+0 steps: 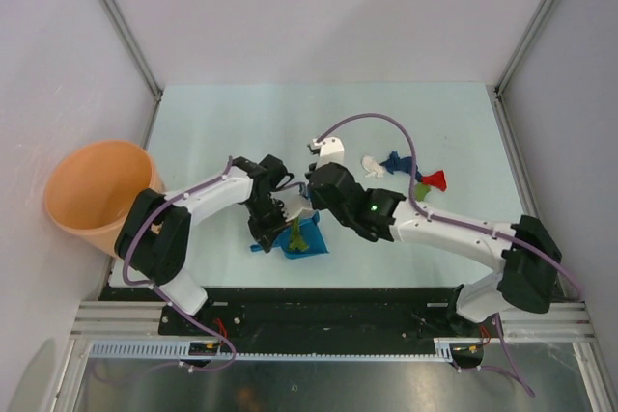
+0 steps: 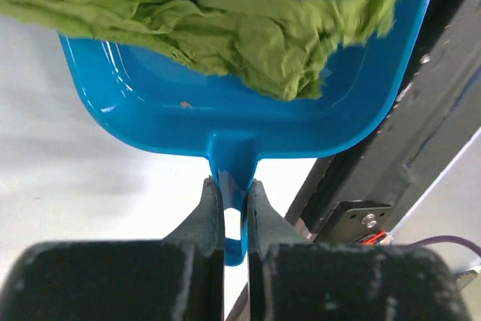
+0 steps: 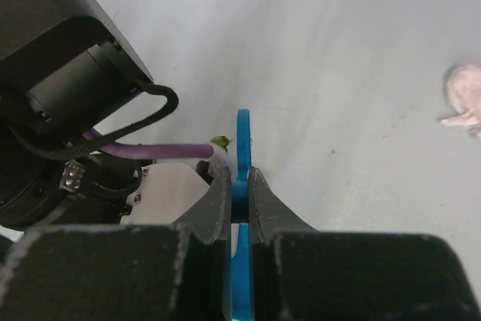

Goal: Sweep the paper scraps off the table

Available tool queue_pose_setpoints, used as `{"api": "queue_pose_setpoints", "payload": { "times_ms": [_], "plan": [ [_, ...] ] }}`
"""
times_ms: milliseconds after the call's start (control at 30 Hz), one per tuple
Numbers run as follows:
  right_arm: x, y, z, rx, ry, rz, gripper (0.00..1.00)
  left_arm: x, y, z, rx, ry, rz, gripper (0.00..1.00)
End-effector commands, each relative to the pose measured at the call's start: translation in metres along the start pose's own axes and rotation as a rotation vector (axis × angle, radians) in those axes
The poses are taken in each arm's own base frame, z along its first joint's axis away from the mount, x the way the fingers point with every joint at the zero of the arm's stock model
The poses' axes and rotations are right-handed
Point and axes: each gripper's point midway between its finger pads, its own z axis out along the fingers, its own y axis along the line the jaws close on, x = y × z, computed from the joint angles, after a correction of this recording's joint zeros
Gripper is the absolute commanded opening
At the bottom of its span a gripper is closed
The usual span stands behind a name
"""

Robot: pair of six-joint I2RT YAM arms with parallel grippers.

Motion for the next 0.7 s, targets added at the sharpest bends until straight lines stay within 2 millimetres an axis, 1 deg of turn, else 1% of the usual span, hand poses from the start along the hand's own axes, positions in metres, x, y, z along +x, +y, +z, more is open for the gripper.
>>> {"api": "queue_pose_setpoints", "payload": {
  "times_ms": [0,67,100,167,200,233,267,300,333,367,400,467,500,567,600,667],
  "plan": [
    [-0.052,0.023,-0.035,-0.078,-0.155,0.107,0.0,-0.048,0.006,-0.02,0.037,-0.217,-0.036,0.0],
    [-0.055,0.017,-0.041,-0.056,-0.165,0.107,0.0,-0.055,0.011,-0.03,0.021,-0.266,-0.036,0.0],
    [-0.054,0.014,-0.044,-0.043,-0.162,0.089,0.0,-0.061,0.015,-0.037,-0.011,-0.301,-0.02,0.0],
    [-0.067,0.002,-0.056,-0.005,-0.205,0.089,0.0,-0.066,0.019,-0.049,-0.05,-0.342,-0.005,0.0],
    [-0.073,-0.003,-0.061,0.005,-0.224,0.064,0.0,-0.071,0.023,-0.057,-0.09,-0.376,0.016,0.0],
    [-0.082,-0.006,-0.068,0.007,-0.252,0.056,0.0,-0.074,0.025,-0.062,-0.119,-0.392,0.025,0.0],
    [-0.097,-0.012,-0.081,0.014,-0.298,0.059,0.0,-0.073,0.03,-0.065,-0.158,-0.394,0.028,0.0],
    [-0.111,-0.016,-0.09,0.015,-0.344,0.06,0.0,-0.078,0.035,-0.074,-0.204,-0.428,0.046,0.0],
    [-0.122,-0.022,-0.099,0.032,-0.38,0.031,0.0,-0.079,0.038,-0.078,-0.234,-0.438,0.053,0.0],
    [-0.138,-0.033,-0.116,0.052,-0.434,0.043,0.0,-0.08,0.046,-0.083,-0.285,-0.446,0.055,0.0],
    [-0.15,-0.037,-0.126,0.063,-0.478,0.053,0.0,-0.082,0.047,-0.089,-0.317,-0.461,0.064,0.0],
    [-0.167,-0.054,-0.145,0.117,-0.535,0.04,0.0,-0.083,0.054,-0.097,-0.368,-0.469,0.057,0.0],
    [-0.178,-0.062,-0.16,0.123,-0.579,0.064,0.0,-0.083,0.06,-0.103,-0.41,-0.472,0.051,0.0],
    [-0.186,-0.074,-0.174,0.161,-0.61,0.061,0.0,-0.087,0.065,-0.112,-0.452,-0.494,0.03,0.0],
    [-0.19,-0.082,-0.185,0.168,-0.629,0.077,0.0,-0.085,0.069,-0.121,-0.496,-0.499,0.017,0.0],
    [-0.189,-0.091,-0.193,0.197,-0.631,0.09,0.0,-0.088,0.075,-0.137,-0.543,-0.538,-0.013,0.0]
  ]
}}
